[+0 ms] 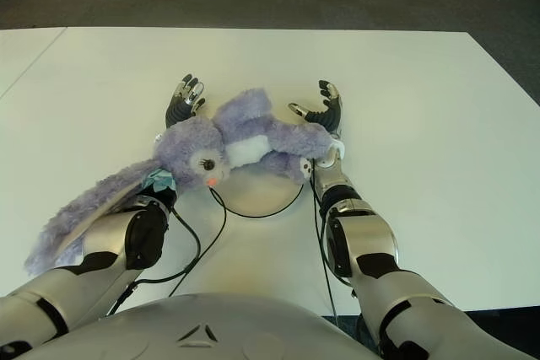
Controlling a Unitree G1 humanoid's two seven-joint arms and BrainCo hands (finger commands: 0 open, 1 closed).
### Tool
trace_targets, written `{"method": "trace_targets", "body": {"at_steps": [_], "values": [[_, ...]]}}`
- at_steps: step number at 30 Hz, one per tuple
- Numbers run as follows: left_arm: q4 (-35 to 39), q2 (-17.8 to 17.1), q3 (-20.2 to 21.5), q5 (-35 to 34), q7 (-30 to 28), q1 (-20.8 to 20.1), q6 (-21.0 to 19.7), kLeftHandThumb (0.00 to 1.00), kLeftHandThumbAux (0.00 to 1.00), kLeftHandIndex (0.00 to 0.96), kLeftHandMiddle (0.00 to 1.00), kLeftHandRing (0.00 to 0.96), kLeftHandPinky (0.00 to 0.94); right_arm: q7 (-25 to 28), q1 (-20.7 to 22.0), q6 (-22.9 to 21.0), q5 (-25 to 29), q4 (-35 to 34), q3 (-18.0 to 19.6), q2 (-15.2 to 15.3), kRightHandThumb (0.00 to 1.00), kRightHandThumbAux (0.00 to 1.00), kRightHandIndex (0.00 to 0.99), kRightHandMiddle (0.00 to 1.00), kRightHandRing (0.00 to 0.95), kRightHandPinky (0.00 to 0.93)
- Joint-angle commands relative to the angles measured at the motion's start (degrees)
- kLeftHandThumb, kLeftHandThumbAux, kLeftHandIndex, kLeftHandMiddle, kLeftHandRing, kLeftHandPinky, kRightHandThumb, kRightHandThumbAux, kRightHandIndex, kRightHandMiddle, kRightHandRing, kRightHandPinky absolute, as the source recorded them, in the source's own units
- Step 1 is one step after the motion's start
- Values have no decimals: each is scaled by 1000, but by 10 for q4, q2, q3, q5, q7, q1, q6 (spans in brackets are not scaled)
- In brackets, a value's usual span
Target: Put the doll into the plate.
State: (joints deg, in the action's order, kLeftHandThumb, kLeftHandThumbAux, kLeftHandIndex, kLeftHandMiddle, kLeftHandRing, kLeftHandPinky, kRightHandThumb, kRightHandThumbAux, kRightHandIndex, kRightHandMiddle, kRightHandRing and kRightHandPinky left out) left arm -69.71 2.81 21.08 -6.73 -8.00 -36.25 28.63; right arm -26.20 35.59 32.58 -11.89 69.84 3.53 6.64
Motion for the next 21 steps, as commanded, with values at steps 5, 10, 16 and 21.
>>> {"method": "trace_targets", "body": {"at_steps": [5,10,16,21], "values": [[-72,3,0,3,0,128,-61,0,596,0,74,65,80,13,-135,-34,9,73,9,-34,0,836,178,191,155,141],[-72,3,2,2,1,128,-62,0,594,0,75,66,80,11,-136,-38,8,73,9,-34,0,820,168,185,150,135],[-72,3,2,1,-4,130,-58,0,591,0,71,57,53,3,-136,-39,3,74,6,-34,0,821,177,201,166,150],[-71,3,1,1,-9,132,-52,0,601,0,72,56,40,-1,-137,-36,1,74,4,-34,0,818,188,214,177,148]]}}
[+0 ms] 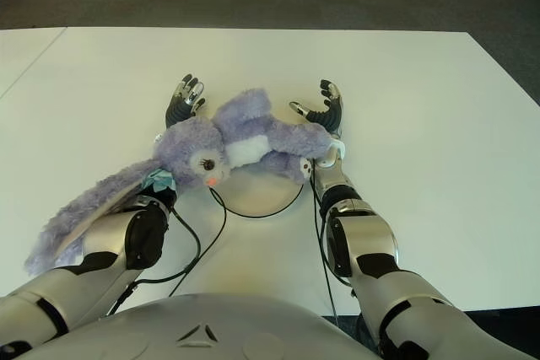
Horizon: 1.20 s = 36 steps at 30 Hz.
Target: Put the doll into the plate.
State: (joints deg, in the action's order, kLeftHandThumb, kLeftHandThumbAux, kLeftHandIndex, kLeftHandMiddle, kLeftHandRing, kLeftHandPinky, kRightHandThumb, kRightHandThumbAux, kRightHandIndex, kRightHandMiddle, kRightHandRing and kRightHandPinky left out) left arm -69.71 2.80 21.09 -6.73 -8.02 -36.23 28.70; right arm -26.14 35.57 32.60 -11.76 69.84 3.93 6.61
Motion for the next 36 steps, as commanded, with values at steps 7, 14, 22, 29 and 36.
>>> {"method": "trace_targets", "body": {"at_steps": [7,14,22,29,36], "values": [[-72,2,-1,3,-6,130,-59,0,596,0,81,64,55,3,-136,-32,3,74,2,-33,0,832,193,222,183,151],[-71,3,-1,3,-6,131,-58,0,602,0,82,68,57,5,-137,-30,5,74,4,-33,0,840,206,232,190,152],[-71,4,0,2,-5,131,-58,0,604,0,81,69,66,6,-136,-25,5,73,5,-33,0,848,208,226,187,162],[-71,4,1,0,-1,130,-62,0,604,5,90,77,76,6,-136,-22,5,73,6,-33,0,850,214,230,193,165],[-71,4,3,-2,-1,129,-63,0,611,6,90,78,69,-1,-136,-22,2,73,4,-33,0,849,222,225,187,167]]}}
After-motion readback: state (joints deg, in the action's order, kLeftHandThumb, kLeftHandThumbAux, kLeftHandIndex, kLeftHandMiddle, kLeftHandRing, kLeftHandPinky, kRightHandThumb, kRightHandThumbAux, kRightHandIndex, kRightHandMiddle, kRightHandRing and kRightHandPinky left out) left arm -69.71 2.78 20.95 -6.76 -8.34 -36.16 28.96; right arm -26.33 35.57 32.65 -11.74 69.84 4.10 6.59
